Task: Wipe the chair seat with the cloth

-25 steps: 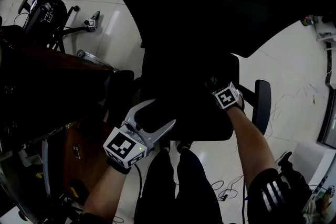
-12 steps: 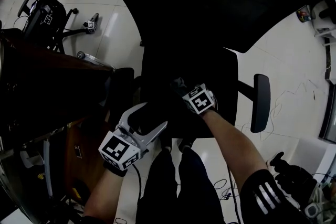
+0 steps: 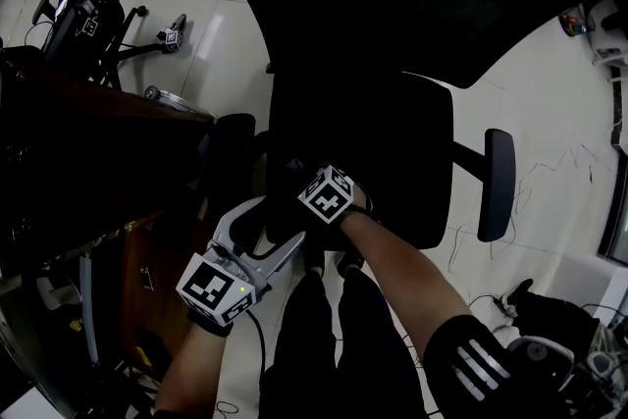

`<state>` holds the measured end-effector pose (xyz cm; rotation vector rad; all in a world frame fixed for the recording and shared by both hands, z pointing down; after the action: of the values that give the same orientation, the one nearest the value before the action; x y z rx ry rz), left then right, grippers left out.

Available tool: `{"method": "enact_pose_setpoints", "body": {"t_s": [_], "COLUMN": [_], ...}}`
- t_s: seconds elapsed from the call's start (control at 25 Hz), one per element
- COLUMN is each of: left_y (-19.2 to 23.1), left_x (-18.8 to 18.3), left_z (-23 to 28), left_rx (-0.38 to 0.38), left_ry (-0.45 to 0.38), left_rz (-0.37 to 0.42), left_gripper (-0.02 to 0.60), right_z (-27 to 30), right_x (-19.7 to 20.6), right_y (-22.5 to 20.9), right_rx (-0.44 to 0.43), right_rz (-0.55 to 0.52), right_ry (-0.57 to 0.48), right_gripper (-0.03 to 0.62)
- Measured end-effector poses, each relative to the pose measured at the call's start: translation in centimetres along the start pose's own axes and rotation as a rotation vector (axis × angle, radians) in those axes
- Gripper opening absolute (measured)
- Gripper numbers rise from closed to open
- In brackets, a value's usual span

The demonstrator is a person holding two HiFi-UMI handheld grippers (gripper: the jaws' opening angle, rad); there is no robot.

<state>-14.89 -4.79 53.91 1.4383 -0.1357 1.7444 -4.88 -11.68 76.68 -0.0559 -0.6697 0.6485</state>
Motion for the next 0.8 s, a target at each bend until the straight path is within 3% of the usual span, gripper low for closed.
{"method": "enact_pose_setpoints", "body": {"t_s": [0.16, 0.36, 0.52, 0.68, 0.8], "left_y": [-0.8, -2.2, -3.1, -3.8, -3.8], "left_x": [0.5, 0.9, 0.6, 0.3, 0.7], "left_z": [0.4, 1.8, 3.3, 4.2, 3.7], "left_rx": [0.017, 0.071, 0.106, 0.128, 0.135], "left_ry": [0.012, 0.027, 0.035, 0.036, 0.041], "left_rz": [-0.013, -0.006, 0.0, 0.011, 0.015], "left_gripper": [0.321, 0.321, 0.321, 0.321, 0.321], "right_z": [-3.3, -10.0, -15.1, -17.7, -17.2], "right_x": [5.1, 12.7, 17.5, 18.9, 17.5], "right_y": [-2.8, -7.9, -10.1, -10.9, -10.1], "right_rx": [0.074, 0.236, 0.314, 0.389, 0.374], "right_rz": [0.008, 0.111, 0.159, 0.19, 0.297], "right_ry": [0.078, 0.133, 0.18, 0.208, 0.127], "right_gripper": [0.051, 0.051, 0.051, 0.051, 0.051]}}
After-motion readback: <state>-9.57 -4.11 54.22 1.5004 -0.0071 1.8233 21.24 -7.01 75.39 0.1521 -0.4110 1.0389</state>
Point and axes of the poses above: the fingertips, and each gripper's own axes: z forward along the fingers, y to its left, x out of its underside, the point moved 9 cm from there along -z, backward along the fingers, and after that the axes turned 4 degrees about -y, right-handed, at the moved point
